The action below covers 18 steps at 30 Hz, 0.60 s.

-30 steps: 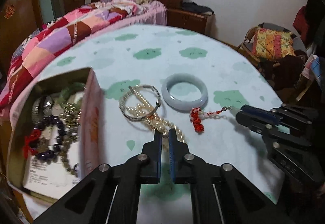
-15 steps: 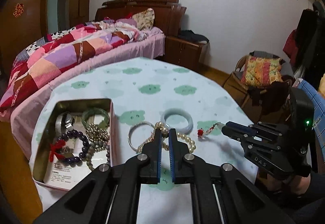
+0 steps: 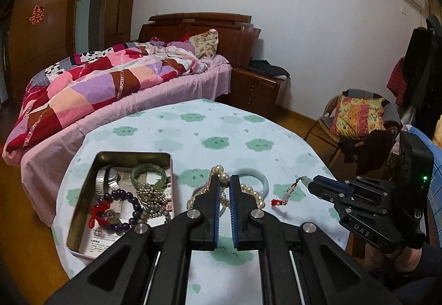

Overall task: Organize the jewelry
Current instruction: 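Carry the pearls and jade pendant with both grippers over the tin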

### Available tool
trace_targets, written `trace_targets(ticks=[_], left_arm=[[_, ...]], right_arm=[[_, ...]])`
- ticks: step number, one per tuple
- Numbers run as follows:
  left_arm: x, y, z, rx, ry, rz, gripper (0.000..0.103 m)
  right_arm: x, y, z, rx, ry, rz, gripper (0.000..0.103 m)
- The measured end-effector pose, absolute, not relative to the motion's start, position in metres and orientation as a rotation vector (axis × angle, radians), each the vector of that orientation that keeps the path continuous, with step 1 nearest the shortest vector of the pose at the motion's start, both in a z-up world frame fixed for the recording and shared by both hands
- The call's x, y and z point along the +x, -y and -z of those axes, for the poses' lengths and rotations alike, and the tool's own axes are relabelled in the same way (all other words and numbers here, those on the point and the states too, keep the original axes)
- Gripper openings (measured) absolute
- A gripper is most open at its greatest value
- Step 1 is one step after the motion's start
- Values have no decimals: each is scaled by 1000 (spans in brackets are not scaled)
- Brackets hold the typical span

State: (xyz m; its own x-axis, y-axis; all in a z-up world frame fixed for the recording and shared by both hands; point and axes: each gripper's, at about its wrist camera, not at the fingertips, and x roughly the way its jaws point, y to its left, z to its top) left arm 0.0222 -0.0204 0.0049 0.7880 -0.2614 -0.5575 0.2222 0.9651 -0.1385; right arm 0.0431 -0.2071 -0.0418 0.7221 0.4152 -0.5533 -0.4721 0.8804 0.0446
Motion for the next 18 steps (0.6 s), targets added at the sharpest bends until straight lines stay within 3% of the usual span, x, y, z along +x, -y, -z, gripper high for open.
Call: trace_targets(ticks=[18], left_arm=[[16, -33, -14, -135, -563, 173, 5]], right_arm=[[41, 161, 8, -140, -500, -575, 11]])
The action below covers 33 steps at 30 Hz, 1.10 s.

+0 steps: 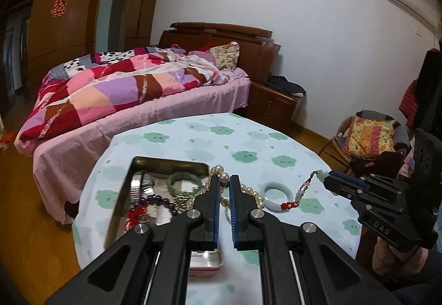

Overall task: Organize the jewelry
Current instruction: 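Carry the pearls and jade pendant with both grippers over the tin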

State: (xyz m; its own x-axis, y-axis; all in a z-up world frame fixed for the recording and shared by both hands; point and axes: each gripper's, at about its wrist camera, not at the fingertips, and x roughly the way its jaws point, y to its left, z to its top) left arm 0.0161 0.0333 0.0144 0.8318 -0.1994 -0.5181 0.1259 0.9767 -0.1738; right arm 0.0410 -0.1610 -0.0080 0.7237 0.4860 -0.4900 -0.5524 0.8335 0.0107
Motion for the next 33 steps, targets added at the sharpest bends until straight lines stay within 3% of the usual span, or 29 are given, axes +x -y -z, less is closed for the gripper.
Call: trace_targets(ticks=[33], left_arm=[[28, -87, 21, -185, -614, 38, 5]], right_arm=[[47, 58, 6, -256, -494, -756, 11]])
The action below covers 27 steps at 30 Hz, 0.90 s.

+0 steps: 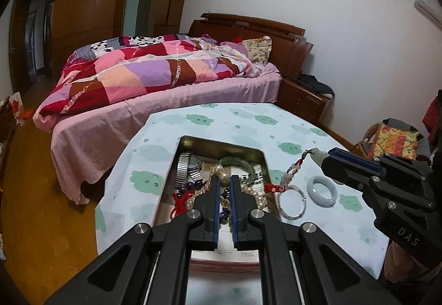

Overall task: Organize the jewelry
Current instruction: 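Carry the pearls and jade pendant with both grippers over the tin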

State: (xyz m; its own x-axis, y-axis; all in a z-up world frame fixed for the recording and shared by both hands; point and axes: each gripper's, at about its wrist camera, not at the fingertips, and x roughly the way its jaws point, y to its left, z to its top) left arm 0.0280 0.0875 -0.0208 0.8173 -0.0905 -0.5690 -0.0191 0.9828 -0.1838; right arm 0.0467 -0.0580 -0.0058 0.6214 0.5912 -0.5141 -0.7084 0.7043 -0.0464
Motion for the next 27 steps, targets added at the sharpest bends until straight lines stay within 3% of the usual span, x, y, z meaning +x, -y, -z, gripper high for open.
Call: trace_targets(ticks=[27], left_arm=[[43, -98, 54, -158, -687, -21, 5]], right_arm=[[60, 21, 41, -334, -574, -772, 11]])
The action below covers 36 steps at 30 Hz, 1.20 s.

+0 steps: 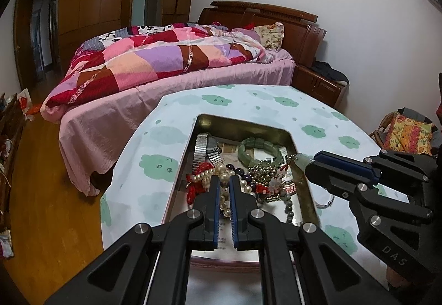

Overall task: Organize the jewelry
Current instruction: 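Carry the pearls and jade pendant with both grippers over the tin, then lower both items into the tin and open both grippers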

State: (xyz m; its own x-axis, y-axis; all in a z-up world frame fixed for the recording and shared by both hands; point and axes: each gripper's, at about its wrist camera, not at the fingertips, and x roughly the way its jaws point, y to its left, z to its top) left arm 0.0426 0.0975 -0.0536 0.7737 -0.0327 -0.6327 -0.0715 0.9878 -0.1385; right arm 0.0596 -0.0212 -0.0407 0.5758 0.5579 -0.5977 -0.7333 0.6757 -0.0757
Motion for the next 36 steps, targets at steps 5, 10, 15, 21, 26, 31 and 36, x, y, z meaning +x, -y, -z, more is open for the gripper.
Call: trace_targets(ticks=[5, 10, 15, 21, 26, 31, 36], left_arm=[[44, -101, 58, -165, -698, -26, 5], [45, -101, 62, -166, -708, -24, 5], [47, -101, 66, -168, -720, -24, 5], [49, -101, 69, -170, -730, -22, 5], [51, -101, 75, -168, -747, -20, 5], [53, -101, 79, -173, -757, -21, 6], [54, -102, 80, -175, -763, -25, 7]], right_arm=[[62, 19, 48, -338, -596, -766, 11], [63, 16, 53, -346, -610, -764, 11], [67, 15, 60, -350, -628, -756, 11], [70, 16, 68, -347, -653, -751, 11], [70, 14, 71, -353, -664, -749, 11], [71, 14, 77, -359, -686, -746, 11], [73, 14, 81, -365, -703, -740, 12]])
